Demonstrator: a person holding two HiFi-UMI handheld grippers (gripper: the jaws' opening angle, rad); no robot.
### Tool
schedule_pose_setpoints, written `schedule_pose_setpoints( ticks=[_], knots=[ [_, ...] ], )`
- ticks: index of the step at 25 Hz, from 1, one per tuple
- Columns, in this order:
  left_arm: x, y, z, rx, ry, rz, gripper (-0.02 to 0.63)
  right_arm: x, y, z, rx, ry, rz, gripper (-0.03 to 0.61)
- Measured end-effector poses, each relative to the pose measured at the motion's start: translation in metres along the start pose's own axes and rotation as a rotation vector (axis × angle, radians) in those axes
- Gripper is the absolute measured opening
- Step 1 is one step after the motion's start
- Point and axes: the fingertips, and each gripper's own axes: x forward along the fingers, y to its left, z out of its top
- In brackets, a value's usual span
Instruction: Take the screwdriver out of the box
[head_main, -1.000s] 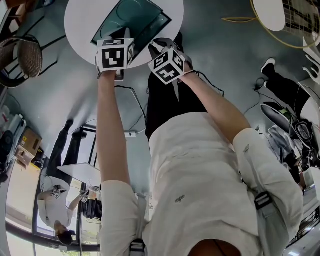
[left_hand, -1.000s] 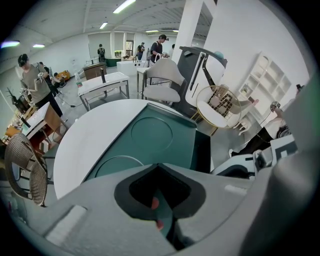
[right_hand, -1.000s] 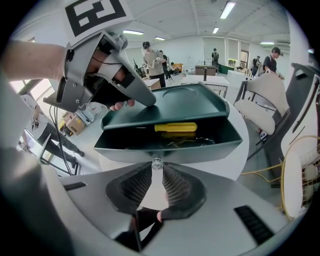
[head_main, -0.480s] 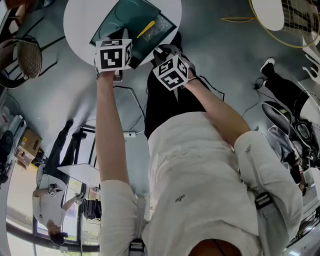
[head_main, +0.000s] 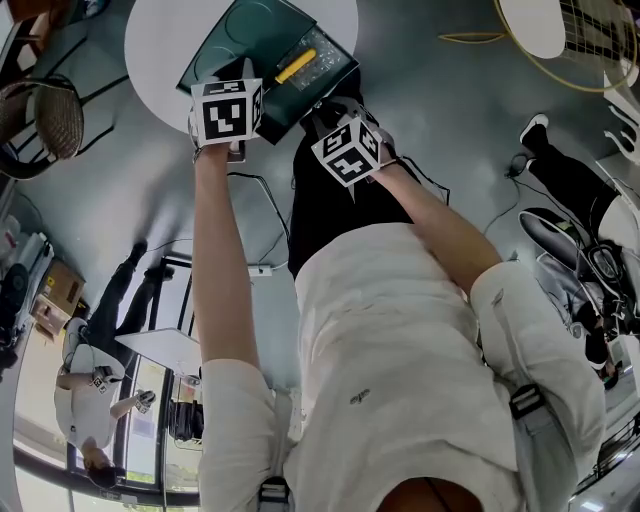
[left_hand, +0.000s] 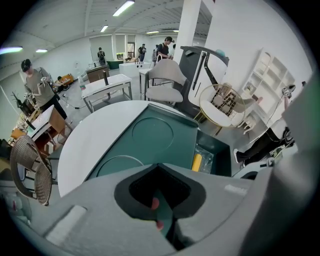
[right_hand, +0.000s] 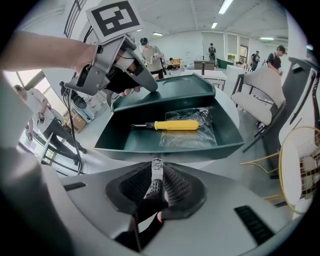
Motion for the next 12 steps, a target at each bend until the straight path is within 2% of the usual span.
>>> schedule_pose_setpoints(
  ticks=[8,12],
  knots=[
    [0.000,0.000,-0.001,-0.044,-0.036,0.040,0.011,-0.016,-0.005,-0.006,0.032,0.037,0.023,0.084],
    [0.000,0.001,-0.002,-0.130,-0.047,0.051,0.011,-0.038,-0.012,-0.006,0.021,0.031,0.009,0.074]
  ],
)
